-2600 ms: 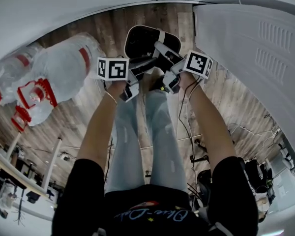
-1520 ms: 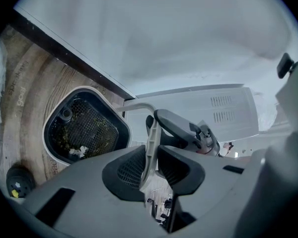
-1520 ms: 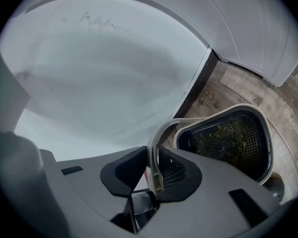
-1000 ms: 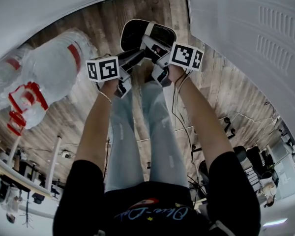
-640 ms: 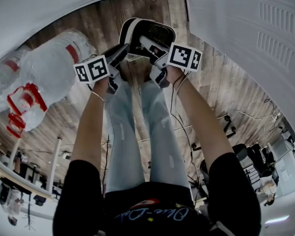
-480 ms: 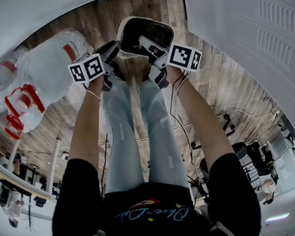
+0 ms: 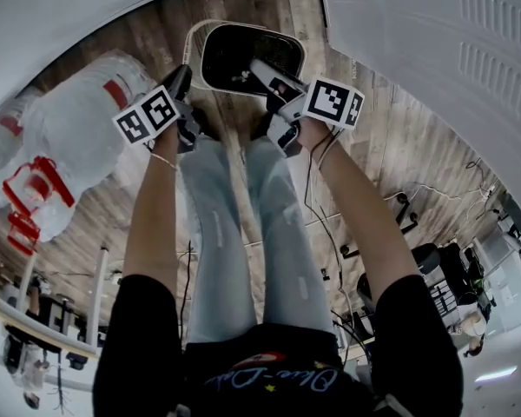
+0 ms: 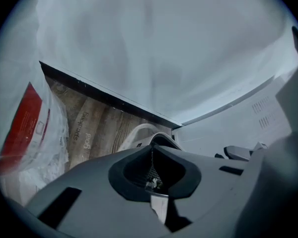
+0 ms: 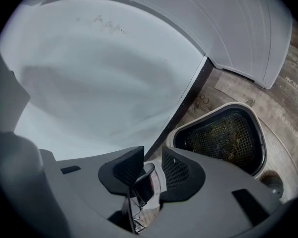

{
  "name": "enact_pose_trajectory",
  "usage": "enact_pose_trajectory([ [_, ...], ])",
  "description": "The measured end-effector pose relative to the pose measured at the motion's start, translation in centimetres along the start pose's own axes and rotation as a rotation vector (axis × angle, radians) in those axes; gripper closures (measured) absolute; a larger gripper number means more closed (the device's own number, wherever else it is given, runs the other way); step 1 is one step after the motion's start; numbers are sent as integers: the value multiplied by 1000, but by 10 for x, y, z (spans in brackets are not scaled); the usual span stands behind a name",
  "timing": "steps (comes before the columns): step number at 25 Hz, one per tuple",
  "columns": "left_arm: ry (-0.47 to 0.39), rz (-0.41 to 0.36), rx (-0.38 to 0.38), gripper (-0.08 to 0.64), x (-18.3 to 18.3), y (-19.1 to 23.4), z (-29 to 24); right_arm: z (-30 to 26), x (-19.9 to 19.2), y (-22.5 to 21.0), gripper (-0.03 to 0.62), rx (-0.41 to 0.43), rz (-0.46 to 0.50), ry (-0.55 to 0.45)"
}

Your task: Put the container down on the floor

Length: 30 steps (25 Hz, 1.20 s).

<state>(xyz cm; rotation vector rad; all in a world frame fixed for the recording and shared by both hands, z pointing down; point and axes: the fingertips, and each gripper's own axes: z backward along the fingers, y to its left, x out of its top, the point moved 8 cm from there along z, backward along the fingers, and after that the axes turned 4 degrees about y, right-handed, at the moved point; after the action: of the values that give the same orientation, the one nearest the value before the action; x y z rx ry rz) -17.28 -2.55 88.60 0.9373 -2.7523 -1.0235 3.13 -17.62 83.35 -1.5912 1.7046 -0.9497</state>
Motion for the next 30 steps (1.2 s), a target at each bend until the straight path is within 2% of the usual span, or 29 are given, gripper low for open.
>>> enact_pose_trajectory([
  [5, -19, 29, -58, 551, 4, -4, 5, -2, -3, 6, 491, 2, 0, -7],
  [8, -16, -1, -77, 552, 8, -8, 10, -5, -3, 15, 498, 22, 15, -11],
  [13, -24, -43, -106, 552, 17, -25, 24, 0, 0, 33, 579, 35, 48, -41],
  [18, -21, -92, -129, 554, 24, -43, 42, 11, 3, 52, 592, 41, 92, -65],
  [21, -19, -128, -148, 554, 25, -58, 55, 22, 4, 63, 592, 16, 145, -71],
  [25, -28, -147, -218, 555, 20, -90, 78, 45, -1, 78, 593, -20, 109, -57],
  [30, -48, -176, -250, 554, 19, -114, 105, 66, -4, 101, 594, -52, 173, -72],
])
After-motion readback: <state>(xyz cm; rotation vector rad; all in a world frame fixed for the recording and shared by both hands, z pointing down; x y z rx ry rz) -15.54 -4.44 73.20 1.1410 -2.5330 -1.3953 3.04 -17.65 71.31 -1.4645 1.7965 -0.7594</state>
